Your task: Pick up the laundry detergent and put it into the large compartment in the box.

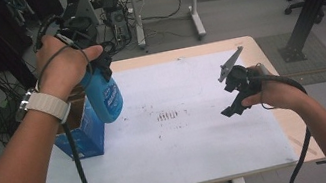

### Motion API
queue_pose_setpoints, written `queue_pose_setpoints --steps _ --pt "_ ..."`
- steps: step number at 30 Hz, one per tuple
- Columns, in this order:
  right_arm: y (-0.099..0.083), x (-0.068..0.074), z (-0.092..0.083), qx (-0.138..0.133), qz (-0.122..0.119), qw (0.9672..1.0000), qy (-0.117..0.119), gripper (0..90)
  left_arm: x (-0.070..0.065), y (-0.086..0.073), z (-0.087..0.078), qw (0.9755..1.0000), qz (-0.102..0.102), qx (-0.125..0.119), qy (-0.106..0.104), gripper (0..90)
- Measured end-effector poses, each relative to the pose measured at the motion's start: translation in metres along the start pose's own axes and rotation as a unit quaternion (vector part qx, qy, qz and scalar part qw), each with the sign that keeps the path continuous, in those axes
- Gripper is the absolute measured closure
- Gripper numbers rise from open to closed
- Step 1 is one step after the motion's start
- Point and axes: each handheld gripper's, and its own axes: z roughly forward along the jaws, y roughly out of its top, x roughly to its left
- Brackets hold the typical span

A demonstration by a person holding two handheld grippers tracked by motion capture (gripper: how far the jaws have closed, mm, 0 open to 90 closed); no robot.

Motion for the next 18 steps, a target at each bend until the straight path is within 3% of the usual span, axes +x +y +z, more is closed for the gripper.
queue_pose_setpoints --steps 18 --pt "0.004 -0.003 0.005 0.001 0.001 1.0 0.003 10.4 0.032 -0.001 -0.026 0.9992 -0.038 -0.007 0.009 37.3"
